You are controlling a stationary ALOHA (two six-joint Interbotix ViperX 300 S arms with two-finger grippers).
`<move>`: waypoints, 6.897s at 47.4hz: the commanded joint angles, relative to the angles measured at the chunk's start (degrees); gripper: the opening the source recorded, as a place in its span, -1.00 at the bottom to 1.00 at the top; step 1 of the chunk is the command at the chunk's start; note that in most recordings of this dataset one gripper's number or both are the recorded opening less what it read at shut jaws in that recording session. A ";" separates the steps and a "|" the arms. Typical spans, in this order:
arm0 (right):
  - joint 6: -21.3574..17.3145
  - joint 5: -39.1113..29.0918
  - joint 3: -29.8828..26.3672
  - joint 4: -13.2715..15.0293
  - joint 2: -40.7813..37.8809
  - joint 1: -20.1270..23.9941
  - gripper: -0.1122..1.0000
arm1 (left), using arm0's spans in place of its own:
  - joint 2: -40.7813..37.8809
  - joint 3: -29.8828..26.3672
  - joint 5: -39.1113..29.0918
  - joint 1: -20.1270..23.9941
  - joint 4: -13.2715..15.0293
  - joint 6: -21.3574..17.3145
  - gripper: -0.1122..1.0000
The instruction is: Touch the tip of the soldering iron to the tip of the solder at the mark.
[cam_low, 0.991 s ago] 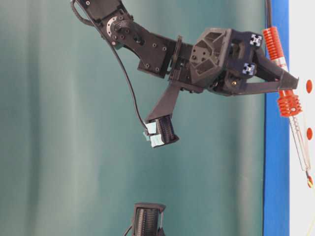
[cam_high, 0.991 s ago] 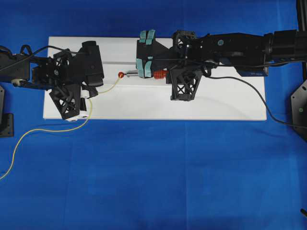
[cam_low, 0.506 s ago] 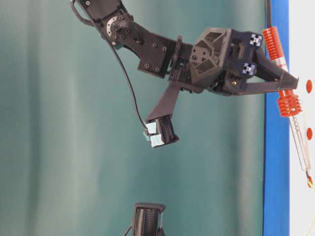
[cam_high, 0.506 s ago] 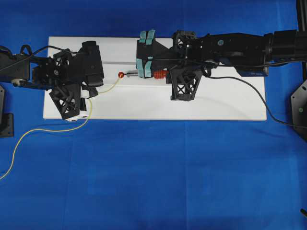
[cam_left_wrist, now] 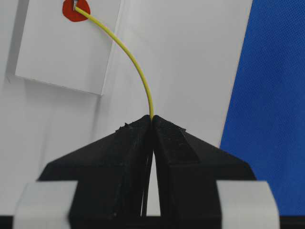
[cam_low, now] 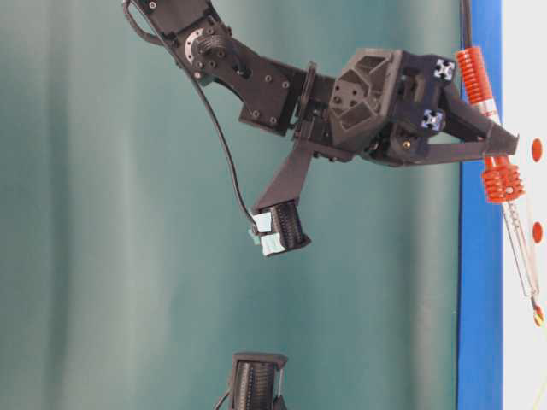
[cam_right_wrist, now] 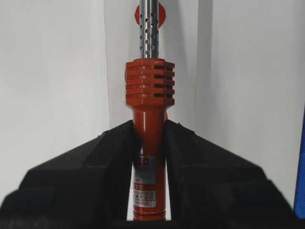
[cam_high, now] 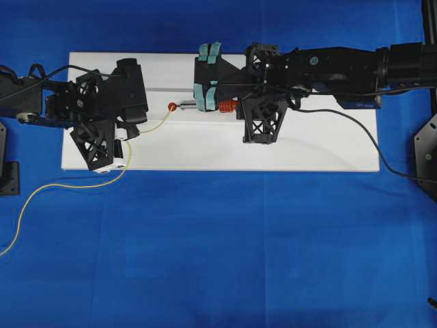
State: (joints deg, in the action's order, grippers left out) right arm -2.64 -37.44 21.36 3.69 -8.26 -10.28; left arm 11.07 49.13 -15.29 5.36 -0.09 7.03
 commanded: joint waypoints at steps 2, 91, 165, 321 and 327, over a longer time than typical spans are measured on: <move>0.09 0.18 -1.41 0.09 0.70 0.18 -0.68 | 0.53 -1.23 0.26 -0.09 0.09 0.09 -0.77; -1.14 -1.14 0.97 1.76 4.57 0.18 -0.68 | 17.14 6.06 -1.58 -1.05 0.00 2.02 -0.77; -8.00 2.37 15.38 5.36 16.96 0.18 -0.68 | -9.40 -12.57 1.41 -0.53 0.09 2.20 -0.77; -7.65 0.35 10.55 5.27 8.61 1.23 -0.68 | -10.55 -16.79 -7.03 -0.79 0.00 2.46 -0.77; -7.73 0.26 10.55 5.27 8.61 1.23 -0.68 | -10.55 -16.79 -7.12 -0.70 0.09 2.46 -0.77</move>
State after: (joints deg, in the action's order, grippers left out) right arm -10.37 -37.27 33.22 8.79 -0.26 -9.05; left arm -0.18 33.57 -22.59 4.75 -0.09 9.58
